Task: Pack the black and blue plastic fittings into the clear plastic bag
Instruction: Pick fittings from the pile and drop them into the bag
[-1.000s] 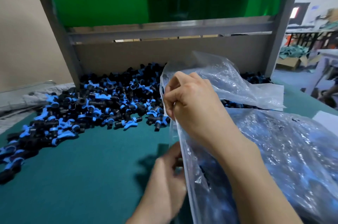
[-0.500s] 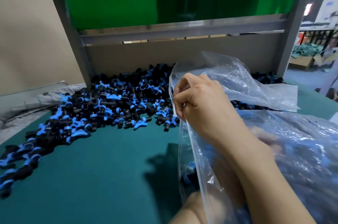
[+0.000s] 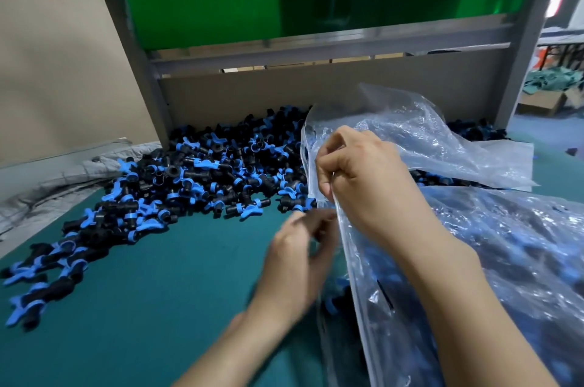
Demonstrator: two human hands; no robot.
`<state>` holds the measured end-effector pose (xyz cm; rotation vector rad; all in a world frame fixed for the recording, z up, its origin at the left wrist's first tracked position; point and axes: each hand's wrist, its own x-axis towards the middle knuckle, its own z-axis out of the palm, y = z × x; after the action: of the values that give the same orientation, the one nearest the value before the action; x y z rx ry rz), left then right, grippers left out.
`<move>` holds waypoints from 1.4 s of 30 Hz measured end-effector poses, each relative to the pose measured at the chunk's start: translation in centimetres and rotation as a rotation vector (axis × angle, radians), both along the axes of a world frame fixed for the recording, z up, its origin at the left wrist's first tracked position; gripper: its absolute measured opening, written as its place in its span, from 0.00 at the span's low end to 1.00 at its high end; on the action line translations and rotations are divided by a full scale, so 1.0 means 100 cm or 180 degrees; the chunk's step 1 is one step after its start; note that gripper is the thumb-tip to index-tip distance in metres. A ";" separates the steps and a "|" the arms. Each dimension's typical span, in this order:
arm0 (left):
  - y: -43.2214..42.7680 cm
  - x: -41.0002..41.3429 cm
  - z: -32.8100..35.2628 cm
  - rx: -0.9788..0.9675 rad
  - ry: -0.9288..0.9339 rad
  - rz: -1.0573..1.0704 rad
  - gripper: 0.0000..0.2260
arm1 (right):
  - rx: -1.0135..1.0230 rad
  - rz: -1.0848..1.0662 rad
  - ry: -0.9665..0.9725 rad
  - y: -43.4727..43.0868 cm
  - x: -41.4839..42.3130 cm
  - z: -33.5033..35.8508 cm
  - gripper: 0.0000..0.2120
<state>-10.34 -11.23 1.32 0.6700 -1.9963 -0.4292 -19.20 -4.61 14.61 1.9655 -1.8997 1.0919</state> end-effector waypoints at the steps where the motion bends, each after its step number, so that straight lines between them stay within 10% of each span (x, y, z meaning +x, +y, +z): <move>1: -0.015 0.035 0.009 0.0057 -0.0133 0.0144 0.06 | 0.0072 -0.0013 0.0058 -0.002 -0.001 -0.002 0.21; 7: -0.106 0.086 -0.022 0.1279 -0.0815 0.1846 0.18 | 0.0426 -0.0045 0.0139 -0.009 -0.003 -0.016 0.20; 16: -0.139 0.084 -0.021 0.1084 -0.1807 0.2376 0.20 | 0.0657 -0.0047 -0.0065 -0.012 -0.006 -0.020 0.21; 26: -0.063 0.087 -0.027 0.1504 0.0992 0.0787 0.08 | 0.1125 -0.0184 0.0276 -0.020 -0.010 -0.035 0.11; 42: -0.013 0.071 -0.021 0.1087 0.1028 0.0383 0.05 | 0.1454 -0.0089 0.0848 -0.030 -0.016 -0.053 0.11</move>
<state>-3.26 -12.52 -0.74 0.8666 -1.5831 -0.7648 -20.84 -7.62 9.33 2.1616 -2.1494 0.3762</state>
